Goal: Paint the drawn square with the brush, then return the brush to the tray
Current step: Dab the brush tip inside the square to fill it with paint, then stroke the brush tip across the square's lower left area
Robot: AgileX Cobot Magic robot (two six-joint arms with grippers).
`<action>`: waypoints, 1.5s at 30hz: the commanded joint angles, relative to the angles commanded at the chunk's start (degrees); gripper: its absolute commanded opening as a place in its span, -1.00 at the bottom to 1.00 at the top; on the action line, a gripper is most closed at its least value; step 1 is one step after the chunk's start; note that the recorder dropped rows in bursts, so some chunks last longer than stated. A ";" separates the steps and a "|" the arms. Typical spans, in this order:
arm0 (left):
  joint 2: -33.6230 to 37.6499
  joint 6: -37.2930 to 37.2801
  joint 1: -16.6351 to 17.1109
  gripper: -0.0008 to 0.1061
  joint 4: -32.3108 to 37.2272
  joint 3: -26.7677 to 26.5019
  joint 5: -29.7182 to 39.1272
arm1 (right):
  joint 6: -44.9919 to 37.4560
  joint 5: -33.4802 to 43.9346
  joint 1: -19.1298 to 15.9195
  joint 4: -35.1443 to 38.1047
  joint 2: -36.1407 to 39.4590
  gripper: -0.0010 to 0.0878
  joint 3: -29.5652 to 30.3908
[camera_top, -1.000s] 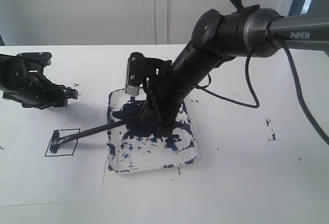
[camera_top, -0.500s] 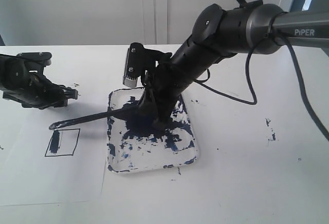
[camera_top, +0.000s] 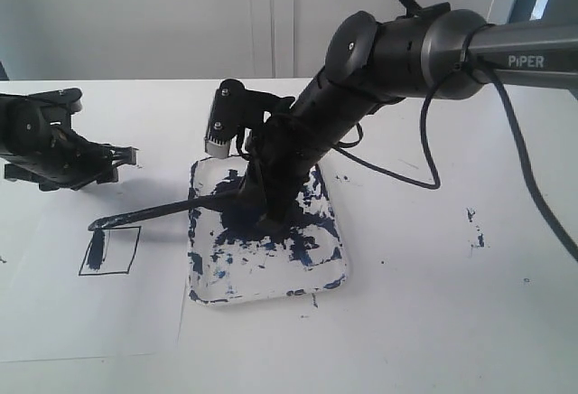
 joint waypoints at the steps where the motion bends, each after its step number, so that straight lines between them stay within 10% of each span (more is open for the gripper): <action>1: -0.39 1.48 0.00 0.17 1.03 0.00 0.24 | 0.00 0.00 0.00 0.00 0.00 -0.98 0.00; 45: -2.72 3.63 0.00 0.11 7.37 -0.11 1.51 | 1.59 1.98 2.32 -4.77 0.00 -0.98 0.00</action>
